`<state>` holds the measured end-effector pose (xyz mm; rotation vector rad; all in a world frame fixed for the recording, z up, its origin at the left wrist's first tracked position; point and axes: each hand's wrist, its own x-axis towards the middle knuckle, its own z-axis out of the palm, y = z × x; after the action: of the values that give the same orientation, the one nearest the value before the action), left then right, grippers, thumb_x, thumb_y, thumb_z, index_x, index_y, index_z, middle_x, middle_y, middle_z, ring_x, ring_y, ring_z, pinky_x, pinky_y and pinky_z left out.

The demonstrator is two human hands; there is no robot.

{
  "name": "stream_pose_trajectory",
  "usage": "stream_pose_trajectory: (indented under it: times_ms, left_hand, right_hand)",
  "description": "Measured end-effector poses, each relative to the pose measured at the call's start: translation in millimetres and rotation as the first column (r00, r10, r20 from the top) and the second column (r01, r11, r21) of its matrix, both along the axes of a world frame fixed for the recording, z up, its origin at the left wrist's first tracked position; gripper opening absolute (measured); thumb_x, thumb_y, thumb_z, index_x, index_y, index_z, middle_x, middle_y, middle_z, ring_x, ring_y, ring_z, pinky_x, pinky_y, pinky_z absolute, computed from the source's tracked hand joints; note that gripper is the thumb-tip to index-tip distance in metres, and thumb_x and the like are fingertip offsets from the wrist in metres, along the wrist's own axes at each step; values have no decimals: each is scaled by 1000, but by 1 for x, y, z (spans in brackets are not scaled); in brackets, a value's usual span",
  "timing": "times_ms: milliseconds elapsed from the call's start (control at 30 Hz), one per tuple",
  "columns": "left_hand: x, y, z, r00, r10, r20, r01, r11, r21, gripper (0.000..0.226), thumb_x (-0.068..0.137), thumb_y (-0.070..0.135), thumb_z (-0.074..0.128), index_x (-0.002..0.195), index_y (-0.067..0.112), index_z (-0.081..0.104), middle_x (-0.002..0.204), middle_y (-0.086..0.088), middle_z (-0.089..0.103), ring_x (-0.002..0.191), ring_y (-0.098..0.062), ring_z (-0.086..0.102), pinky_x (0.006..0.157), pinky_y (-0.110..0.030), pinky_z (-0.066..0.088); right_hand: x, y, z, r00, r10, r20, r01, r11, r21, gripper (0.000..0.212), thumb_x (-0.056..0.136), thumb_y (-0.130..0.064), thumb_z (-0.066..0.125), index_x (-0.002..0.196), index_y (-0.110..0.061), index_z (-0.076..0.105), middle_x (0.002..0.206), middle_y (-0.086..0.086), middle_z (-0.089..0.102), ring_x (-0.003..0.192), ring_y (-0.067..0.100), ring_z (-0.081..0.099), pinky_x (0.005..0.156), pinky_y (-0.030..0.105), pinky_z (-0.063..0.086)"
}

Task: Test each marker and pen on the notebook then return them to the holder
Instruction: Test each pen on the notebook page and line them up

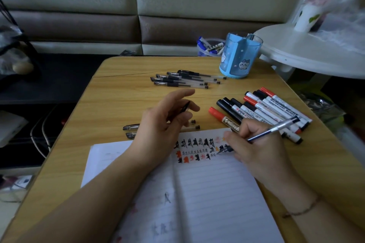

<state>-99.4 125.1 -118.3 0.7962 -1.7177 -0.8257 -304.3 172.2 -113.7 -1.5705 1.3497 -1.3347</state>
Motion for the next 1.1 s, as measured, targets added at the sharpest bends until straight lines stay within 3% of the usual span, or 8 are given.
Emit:
stream_pose_trajectory:
  times_ms: [167, 267, 333, 567, 733, 900, 1033, 1100]
  left_hand:
    - [0, 2, 1, 999, 6, -41, -3, 998, 68, 38, 91, 10, 62, 127, 17, 57, 105, 3, 73, 90, -18, 72, 83, -33, 57]
    - [-1, 3, 2, 999, 0, -45, 4, 997, 83, 35, 92, 7, 62, 125, 17, 58, 103, 2, 73, 90, -17, 72, 82, -29, 55]
    - [-1, 3, 3, 999, -6, -37, 9, 996, 87, 35, 92, 6, 62, 125, 16, 58, 104, 2, 73, 89, -17, 72, 82, -27, 55]
    - [-2, 4, 5, 998, -3, -55, 9, 995, 99, 38, 87, 20, 62, 124, 10, 60, 105, 3, 73, 89, -13, 73, 74, -15, 51]
    - [-2, 5, 5, 998, -6, -58, 12, 994, 106, 33, 84, 21, 65, 116, 15, 64, 104, 4, 75, 95, -11, 72, 79, -25, 57]
    - [-4, 6, 7, 993, -41, -115, 57, 988, 143, 20, 80, 22, 67, 99, 25, 61, 100, 3, 76, 97, -12, 72, 81, -22, 56]
    - [-2, 5, 7, 1000, -7, -26, 8, 998, 67, 16, 86, 19, 67, 99, 27, 62, 96, 2, 75, 91, -11, 72, 80, -26, 57]
    - [0, 5, 7, 998, 28, 47, -29, 999, 24, 16, 91, 20, 66, 101, 31, 63, 97, 5, 73, 89, -12, 71, 80, -33, 58]
  right_hand:
    - [-2, -3, -3, 1000, -19, 1, 19, 1000, 7, 38, 80, -13, 67, 53, -16, 40, 47, 3, 36, 41, 11, 37, 43, 23, 34]
    - [-3, -3, -6, 999, 18, 30, -18, 1000, 20, 39, 86, 6, 65, 57, -1, 39, 41, -6, 39, 38, -2, 50, 41, 10, 35]
    - [0, -2, -4, 1000, 30, 3, -30, 999, 18, 39, 85, 11, 63, 56, 0, 38, 38, -7, 40, 39, -5, 53, 41, 7, 34]
    - [-1, -3, -5, 999, 22, -50, -22, 1000, -14, 40, 82, 5, 68, 55, -1, 39, 42, 0, 37, 37, 1, 43, 43, 9, 37]
    - [-1, -3, -3, 999, 35, -20, -35, 999, 18, 40, 85, 10, 62, 56, -4, 38, 38, -7, 42, 40, -6, 53, 40, 8, 35]
    - [-2, -2, -3, 1000, 29, -6, -29, 999, 30, 42, 85, 10, 62, 55, -4, 37, 41, -8, 36, 39, -6, 52, 41, 9, 35]
    - [0, -2, 1, 1000, 19, 13, -19, 998, 52, 45, 85, 11, 61, 54, -8, 35, 40, -9, 34, 38, -4, 49, 40, 10, 35]
    - [1, -1, 2, 999, 4, 36, -5, 1000, 26, 45, 86, 0, 66, 53, -13, 39, 43, -4, 35, 38, 1, 40, 41, 16, 36]
